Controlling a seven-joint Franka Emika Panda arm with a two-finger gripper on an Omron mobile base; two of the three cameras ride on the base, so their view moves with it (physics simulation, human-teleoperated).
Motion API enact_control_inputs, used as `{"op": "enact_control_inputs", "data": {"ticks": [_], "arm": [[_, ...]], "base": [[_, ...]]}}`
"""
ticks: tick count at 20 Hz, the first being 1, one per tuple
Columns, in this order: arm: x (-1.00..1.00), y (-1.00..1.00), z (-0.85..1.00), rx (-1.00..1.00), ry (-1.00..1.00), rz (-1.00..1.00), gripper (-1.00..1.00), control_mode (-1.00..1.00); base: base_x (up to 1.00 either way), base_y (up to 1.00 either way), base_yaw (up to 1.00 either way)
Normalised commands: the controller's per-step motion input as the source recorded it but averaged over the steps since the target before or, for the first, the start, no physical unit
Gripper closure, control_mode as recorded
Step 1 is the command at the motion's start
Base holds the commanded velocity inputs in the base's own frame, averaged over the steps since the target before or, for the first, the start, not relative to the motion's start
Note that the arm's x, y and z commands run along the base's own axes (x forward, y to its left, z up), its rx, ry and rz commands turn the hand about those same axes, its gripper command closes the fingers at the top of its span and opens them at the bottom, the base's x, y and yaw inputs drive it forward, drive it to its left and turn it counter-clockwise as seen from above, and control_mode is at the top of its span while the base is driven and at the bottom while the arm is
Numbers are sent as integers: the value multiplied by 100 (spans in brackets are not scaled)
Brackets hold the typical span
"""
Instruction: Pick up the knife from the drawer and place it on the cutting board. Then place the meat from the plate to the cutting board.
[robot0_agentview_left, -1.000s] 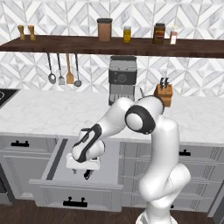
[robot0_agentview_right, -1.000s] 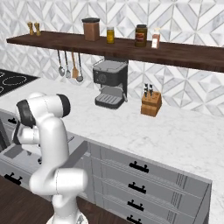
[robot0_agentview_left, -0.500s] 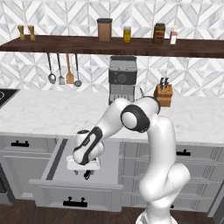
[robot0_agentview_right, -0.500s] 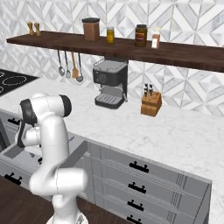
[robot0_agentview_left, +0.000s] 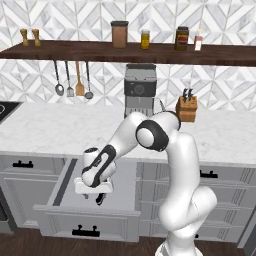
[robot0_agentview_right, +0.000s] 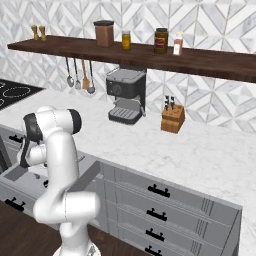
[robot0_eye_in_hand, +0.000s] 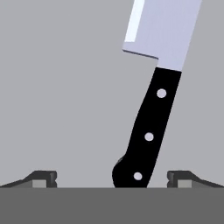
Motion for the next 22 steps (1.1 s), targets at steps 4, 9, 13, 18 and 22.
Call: {"op": "enact_control_inputs", "data": {"ticks": [4,9,13,18,22], "arm": [[1,-12,-7,0,0,0,-100,-100],[4,-26,-10,0,0,0,-100,-100],[24,-19,-16,0,0,0,-100,-100],[26,-1,-24,0,0,0,-100,-100],[3,0,-45,0,0,0,-100,-100]], "base": [[0,0,0],[0,0,0],[0,0,0],[0,0,0],[0,0,0]]}}
